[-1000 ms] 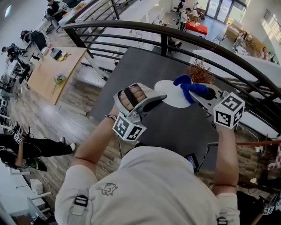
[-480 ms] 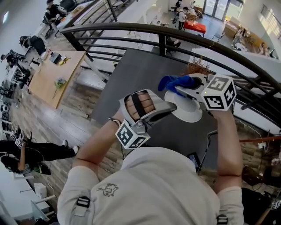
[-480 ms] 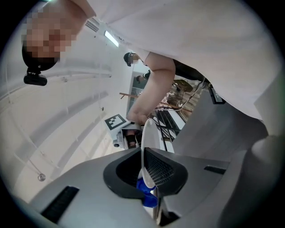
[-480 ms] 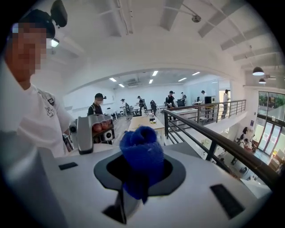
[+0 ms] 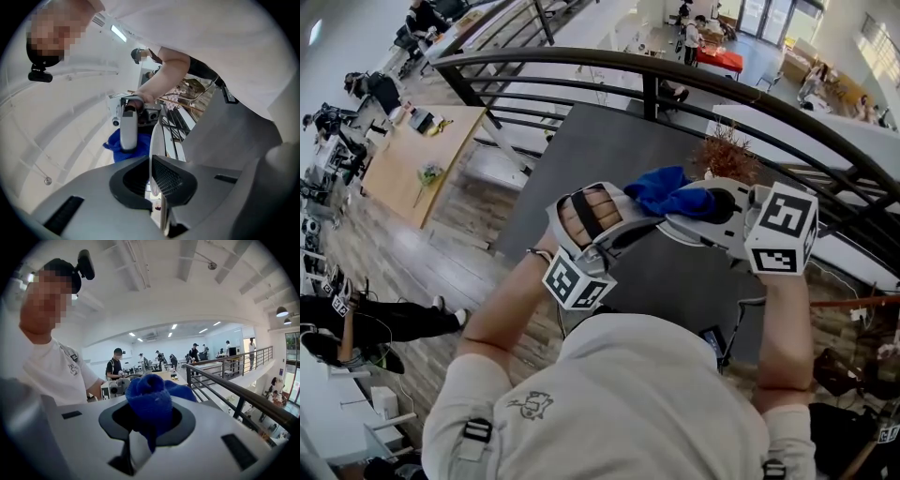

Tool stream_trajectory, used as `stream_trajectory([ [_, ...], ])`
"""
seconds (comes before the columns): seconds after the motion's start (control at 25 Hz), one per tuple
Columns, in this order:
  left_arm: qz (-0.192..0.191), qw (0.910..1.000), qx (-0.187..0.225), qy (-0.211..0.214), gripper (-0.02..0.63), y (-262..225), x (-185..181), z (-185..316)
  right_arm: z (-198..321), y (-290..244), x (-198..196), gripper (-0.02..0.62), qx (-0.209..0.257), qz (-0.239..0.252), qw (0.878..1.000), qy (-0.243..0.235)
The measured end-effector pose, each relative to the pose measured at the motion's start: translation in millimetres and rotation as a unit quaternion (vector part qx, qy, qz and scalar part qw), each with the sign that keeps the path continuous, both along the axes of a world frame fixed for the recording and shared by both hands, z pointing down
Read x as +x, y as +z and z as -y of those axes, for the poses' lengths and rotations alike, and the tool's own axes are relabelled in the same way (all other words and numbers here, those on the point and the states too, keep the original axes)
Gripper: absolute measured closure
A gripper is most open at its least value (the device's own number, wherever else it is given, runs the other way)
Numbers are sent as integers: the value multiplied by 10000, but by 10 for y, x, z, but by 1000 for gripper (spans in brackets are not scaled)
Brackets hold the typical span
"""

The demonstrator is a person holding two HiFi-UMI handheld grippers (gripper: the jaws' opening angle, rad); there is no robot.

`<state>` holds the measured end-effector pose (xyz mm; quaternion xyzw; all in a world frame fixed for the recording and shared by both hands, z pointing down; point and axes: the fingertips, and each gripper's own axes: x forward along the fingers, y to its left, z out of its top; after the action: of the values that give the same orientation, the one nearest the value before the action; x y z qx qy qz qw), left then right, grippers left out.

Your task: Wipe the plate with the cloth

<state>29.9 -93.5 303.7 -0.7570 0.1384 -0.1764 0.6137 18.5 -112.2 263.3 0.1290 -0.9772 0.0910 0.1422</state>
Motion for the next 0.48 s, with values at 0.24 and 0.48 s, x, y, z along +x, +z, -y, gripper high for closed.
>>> stream_trajectory([
  [0.24,-156,9995,54,-266,588,-73,-181,104,30,83,447,508,-348,328,9981,386],
  [0.48,-147,9995,279,-7,586,-206,-123,-115,437,310,820,508,-830,397,9918,887],
])
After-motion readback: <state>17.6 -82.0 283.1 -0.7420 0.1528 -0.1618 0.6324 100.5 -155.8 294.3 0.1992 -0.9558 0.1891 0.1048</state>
